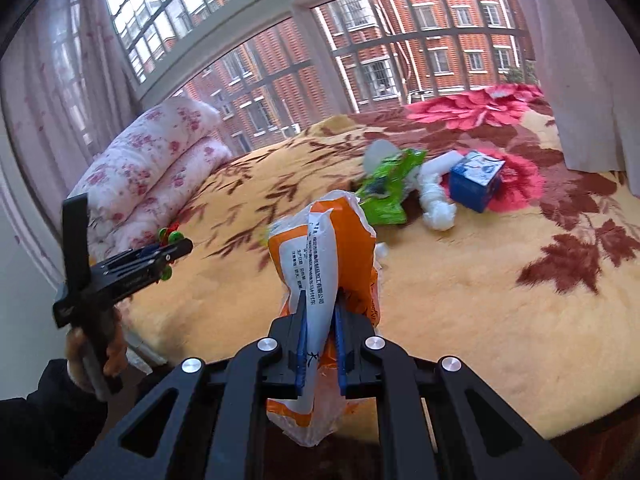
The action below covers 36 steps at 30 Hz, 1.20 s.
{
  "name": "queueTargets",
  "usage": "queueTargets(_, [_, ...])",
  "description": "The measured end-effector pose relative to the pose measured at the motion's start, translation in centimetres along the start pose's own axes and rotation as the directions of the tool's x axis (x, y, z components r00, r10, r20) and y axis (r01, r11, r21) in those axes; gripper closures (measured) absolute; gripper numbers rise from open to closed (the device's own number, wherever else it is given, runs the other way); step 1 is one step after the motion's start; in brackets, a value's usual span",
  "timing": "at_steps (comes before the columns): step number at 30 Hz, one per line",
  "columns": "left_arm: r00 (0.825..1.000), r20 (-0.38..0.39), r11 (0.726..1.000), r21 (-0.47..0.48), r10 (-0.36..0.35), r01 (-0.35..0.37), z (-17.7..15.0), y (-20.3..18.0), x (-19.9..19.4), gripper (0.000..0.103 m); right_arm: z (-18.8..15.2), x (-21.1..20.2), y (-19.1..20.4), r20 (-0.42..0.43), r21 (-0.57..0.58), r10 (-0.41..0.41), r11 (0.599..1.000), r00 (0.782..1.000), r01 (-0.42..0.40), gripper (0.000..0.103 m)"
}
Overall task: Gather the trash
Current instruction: 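Carry both items to the orange bucket and open both tools over it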
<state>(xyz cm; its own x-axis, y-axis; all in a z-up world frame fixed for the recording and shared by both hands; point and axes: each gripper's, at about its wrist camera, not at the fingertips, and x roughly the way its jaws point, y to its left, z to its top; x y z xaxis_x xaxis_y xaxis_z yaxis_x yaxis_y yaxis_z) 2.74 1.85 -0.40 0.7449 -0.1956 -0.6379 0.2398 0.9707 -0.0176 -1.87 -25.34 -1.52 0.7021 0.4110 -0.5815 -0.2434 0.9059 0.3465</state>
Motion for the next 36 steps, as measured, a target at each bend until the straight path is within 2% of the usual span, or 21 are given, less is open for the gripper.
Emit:
queueTargets(7, [1.0, -0.022, 0.999, -0.042, -0.006, 0.005, -5.6, -2.5, -4.9, 0.066, -4.0, -2.6, 4.0, -0.035, -0.054, 0.021, 0.998, 0.999, -0.023, 0.092])
queueTargets(15, [0.991, -0.116, 0.997, -0.043, -0.072, 0.068, -12.0, -4.7, -6.0, 0.066, -10.4, -3.4, 6.6, -0.146, -0.08, 0.016, 0.996, 0.989, -0.028, 0.092])
queueTargets(21, [0.965, -0.241, 0.995, -0.021, -0.101, 0.099, -17.0, -6.0, -3.7, 0.066, -15.0, -1.3, 6.2, -0.247, -0.059, -0.016, 0.998, 0.969, 0.002, 0.092])
queueTargets(29, [0.911, -0.392, 0.992, -0.054, -0.129, 0.117, -20.8, -6.0, 0.0, 0.066, -18.2, 2.4, 4.7, -0.361, -0.006, -0.012, 1.0, 0.933, 0.01, 0.092])
queueTargets(36, [0.898, -0.423, 0.992, -0.064, -0.122, 0.105, -21.5, -5.7, 1.0, 0.066, -18.8, 4.3, 3.8, -0.407, 0.011, -0.009, 1.0, 0.913, 0.015, 0.091])
